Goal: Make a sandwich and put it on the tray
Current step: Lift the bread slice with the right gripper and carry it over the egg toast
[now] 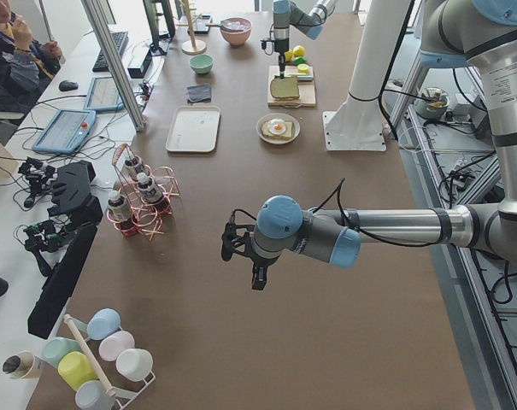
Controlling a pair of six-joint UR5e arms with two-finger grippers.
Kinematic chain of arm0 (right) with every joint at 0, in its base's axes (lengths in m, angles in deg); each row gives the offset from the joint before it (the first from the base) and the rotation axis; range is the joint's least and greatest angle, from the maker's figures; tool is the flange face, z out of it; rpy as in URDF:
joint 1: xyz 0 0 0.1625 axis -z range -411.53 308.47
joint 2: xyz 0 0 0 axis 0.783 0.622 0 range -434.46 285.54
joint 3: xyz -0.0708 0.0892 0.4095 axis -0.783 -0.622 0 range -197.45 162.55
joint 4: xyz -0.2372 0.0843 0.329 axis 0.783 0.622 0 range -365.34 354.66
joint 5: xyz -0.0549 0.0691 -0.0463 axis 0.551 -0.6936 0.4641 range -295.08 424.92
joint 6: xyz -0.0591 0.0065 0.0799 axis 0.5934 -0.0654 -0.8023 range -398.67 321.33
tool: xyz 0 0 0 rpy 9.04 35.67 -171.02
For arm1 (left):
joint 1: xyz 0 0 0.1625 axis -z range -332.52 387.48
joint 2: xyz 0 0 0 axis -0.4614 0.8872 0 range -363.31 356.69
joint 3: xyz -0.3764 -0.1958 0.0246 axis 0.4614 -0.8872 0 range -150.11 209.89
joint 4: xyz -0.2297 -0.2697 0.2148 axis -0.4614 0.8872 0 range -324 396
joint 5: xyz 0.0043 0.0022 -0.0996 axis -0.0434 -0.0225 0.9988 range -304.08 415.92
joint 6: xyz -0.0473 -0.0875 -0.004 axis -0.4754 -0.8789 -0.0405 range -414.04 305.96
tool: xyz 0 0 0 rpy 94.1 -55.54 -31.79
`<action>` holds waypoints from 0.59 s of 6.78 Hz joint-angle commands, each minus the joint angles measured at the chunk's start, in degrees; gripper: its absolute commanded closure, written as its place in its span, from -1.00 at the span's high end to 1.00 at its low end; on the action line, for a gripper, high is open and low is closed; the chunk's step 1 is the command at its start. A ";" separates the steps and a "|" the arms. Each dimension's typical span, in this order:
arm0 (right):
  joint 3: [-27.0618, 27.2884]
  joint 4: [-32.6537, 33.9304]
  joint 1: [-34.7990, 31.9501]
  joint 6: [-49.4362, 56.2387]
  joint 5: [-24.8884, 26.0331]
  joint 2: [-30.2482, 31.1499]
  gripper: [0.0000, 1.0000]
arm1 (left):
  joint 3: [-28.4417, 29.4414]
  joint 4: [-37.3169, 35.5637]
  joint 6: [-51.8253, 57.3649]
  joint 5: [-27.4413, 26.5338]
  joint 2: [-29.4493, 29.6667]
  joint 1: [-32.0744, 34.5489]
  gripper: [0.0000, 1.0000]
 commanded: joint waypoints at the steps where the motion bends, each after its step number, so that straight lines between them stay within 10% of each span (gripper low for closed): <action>1: -0.54 0.17 -2.12 -0.96 -2.61 -5.24 -1.00 | 0.07 0.00 0.00 0.00 0.18 0.00 0.94; 4: -2.03 0.09 -1.42 -9.64 -2.87 -14.47 -1.00 | 0.16 0.00 0.00 0.00 0.27 0.00 0.94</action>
